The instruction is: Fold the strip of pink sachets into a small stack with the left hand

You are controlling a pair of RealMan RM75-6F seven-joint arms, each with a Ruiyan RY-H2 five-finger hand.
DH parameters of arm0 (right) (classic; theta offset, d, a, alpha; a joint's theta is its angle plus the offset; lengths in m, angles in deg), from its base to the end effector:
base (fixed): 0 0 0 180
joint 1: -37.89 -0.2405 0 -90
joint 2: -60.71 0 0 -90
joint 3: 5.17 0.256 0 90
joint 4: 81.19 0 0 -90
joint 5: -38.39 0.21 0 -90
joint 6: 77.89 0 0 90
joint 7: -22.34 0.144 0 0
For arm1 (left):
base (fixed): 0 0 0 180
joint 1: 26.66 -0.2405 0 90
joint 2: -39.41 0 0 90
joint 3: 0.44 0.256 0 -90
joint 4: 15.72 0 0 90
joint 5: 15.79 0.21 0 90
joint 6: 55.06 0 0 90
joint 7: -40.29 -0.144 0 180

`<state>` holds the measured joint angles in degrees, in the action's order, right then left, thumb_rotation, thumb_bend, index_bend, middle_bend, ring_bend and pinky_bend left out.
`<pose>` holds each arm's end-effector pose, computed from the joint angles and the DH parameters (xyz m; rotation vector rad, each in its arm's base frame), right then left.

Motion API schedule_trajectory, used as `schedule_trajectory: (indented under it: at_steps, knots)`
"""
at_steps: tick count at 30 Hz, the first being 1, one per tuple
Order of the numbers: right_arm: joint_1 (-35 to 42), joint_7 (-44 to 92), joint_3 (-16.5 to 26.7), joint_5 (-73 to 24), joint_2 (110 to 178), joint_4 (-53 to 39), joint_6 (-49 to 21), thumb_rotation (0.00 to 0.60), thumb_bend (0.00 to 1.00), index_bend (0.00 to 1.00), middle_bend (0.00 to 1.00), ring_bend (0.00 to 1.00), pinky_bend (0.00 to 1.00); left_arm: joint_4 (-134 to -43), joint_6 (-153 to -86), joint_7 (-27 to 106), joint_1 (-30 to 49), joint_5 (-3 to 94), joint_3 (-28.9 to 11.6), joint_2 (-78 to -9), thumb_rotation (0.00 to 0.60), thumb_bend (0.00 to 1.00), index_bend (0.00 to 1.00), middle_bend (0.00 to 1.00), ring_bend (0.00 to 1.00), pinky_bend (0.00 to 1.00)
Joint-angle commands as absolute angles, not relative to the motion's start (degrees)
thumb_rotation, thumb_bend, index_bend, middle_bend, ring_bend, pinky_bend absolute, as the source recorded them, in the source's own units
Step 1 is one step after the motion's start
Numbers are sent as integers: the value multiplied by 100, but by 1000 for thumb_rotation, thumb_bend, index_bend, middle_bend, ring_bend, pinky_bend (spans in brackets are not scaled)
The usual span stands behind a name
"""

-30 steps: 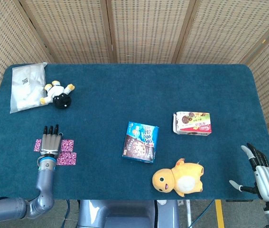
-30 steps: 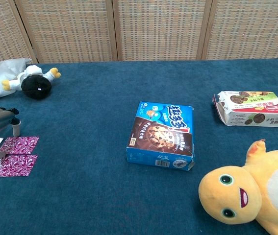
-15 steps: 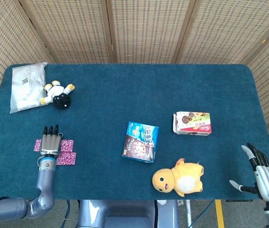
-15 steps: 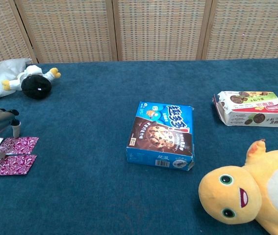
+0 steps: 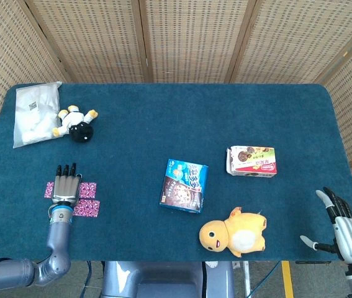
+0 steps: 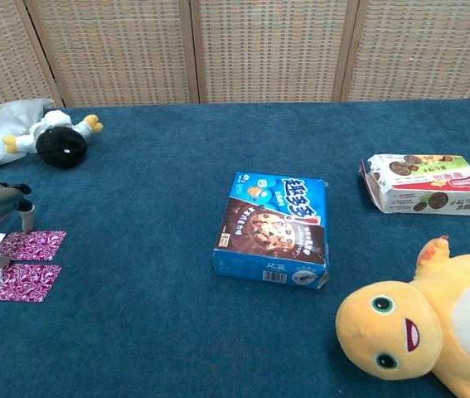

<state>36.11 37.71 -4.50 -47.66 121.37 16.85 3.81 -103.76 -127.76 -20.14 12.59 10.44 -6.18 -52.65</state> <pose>-0.3107 -0.1546 0.1559 1.2742 -1.2442 1.0301 -0.2395 0.3058 -0.0144 -1.6004 -0.8903 -0.1438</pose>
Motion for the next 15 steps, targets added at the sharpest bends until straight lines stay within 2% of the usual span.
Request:
schedule_trajectory:
  at_steps: [1, 15]
  knots:
    - [3610, 3770, -451, -4764, 12137, 1682, 376, 600, 105, 43, 0, 0, 0, -10407, -12790, -1989, 1256, 1071, -630, -5239, 600, 369, 437, 0, 0, 0]
    - [3606, 3762, -451, -4766, 12140, 1678, 370, 600, 107, 43, 0, 0, 0, -10769, -12846, -1639, 1104, 1382, -589, -4882, 600, 370, 439, 0, 0, 0]
